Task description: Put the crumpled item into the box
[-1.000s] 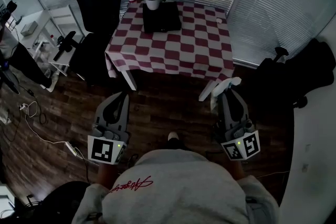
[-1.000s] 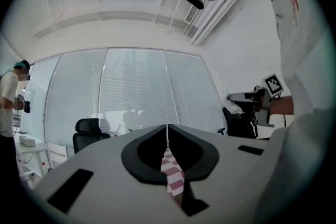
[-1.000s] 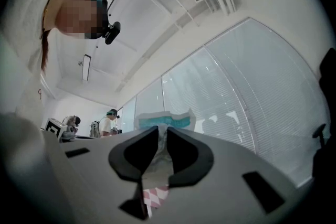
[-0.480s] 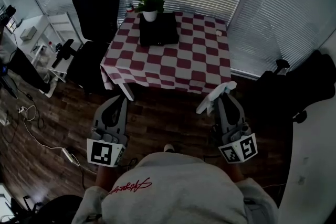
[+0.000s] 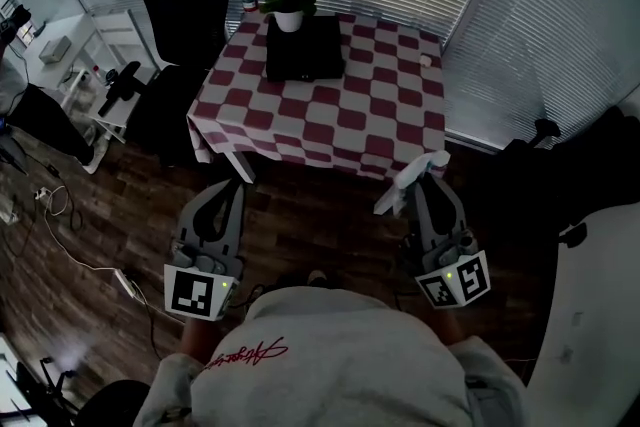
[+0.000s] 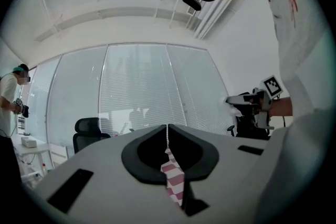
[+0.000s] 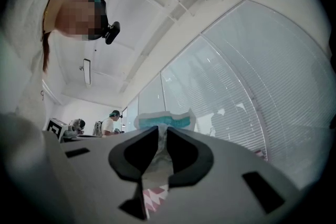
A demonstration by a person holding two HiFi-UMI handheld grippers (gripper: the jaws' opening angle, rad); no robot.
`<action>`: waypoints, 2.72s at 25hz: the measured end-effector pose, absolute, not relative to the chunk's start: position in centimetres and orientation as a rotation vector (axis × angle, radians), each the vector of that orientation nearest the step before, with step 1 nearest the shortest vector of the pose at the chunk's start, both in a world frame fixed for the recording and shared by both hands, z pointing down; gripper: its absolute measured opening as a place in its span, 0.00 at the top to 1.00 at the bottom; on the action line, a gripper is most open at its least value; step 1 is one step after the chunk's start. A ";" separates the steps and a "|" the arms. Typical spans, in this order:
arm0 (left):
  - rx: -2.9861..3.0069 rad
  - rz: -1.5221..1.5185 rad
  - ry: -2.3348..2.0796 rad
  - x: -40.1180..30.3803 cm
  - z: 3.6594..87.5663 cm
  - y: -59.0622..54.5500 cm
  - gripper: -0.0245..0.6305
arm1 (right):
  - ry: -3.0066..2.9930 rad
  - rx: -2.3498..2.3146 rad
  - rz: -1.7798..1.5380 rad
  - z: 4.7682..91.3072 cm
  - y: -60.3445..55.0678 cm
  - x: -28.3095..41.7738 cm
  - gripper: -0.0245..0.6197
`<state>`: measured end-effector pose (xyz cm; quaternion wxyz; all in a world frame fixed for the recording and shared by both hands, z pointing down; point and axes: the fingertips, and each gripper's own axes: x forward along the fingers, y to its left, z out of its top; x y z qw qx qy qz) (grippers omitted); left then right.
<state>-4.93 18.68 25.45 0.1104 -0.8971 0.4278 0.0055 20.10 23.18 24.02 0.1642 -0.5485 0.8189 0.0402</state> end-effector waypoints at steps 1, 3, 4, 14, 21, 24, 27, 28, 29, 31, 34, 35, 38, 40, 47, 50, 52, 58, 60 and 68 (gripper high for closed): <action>-2.640 0.005 1.259 -5.0 25.5 18.6 0.93 | 2.340 -1.565 0.121 24.0 23.2 20.0 0.87; -2.647 0.000 1.267 -5.0 25.4 18.1 0.93 | 2.348 -1.565 0.132 23.9 22.9 19.8 0.87; -2.646 0.008 1.267 -4.9 25.1 17.9 0.93 | 2.346 -1.561 0.130 23.9 22.7 19.7 0.87; -2.641 -0.020 1.292 -4.6 25.8 17.7 0.93 | 2.358 -1.538 0.103 24.6 22.0 19.9 0.87; -2.615 -0.019 1.335 -4.5 26.0 17.7 0.93 | 2.384 -1.505 0.093 24.9 21.1 20.1 0.87; -2.615 -0.039 1.361 -4.8 26.4 17.8 0.93 | 2.399 -1.489 0.066 25.4 20.7 19.9 0.87; -2.607 -0.052 1.387 -5.2 26.5 17.7 0.93 | 2.411 -1.474 0.051 25.6 20.2 19.7 0.87; -2.604 -0.053 1.393 -5.3 26.5 17.6 0.93 | 2.412 -1.468 0.051 25.6 20.0 19.6 0.87; -2.600 -0.053 1.397 -5.4 26.6 17.5 0.93 | 2.412 -1.463 0.052 25.6 19.7 19.5 0.87; -2.597 -0.057 1.404 -5.5 26.8 17.4 0.93 | 2.412 -1.452 0.053 25.7 19.4 19.3 0.87; -2.597 -0.059 1.411 -5.8 27.0 17.0 0.93 | 2.422 -1.443 0.055 25.7 19.0 18.9 0.87; -2.596 -0.056 1.411 -5.8 26.9 16.8 0.93 | 2.425 -1.443 0.056 25.7 18.8 18.8 0.87; -2.594 -0.052 1.405 -5.8 26.8 15.8 0.93 | 2.424 -1.452 0.057 25.6 18.0 18.9 0.87; -2.592 -0.048 1.398 -5.7 26.7 15.1 0.93 | 2.421 -1.456 0.065 25.5 17.3 19.0 0.87; -2.584 -0.043 1.384 -6.1 26.4 12.6 0.93 | 2.416 -1.456 0.083 25.1 15.0 18.5 0.87; -2.569 -0.037 1.368 -6.2 26.1 11.2 0.93 | 2.414 -1.454 0.095 24.8 13.7 18.2 0.87; -2.567 -0.030 1.360 -6.3 26.0 10.3 0.93 | 2.409 -1.458 0.099 24.7 12.8 18.2 0.87; -2.583 -0.029 1.356 -6.6 25.7 7.6 0.93 | 2.404 -1.467 0.112 24.2 10.3 17.8 0.87; -2.585 -0.029 1.351 -6.7 25.7 6.6 0.93 | 2.401 -1.472 0.115 24.2 9.5 17.8 0.87; -2.604 -0.036 1.311 -5.7 26.3 3.3 0.93 | 2.403 -1.497 0.109 24.6 6.6 18.2 0.87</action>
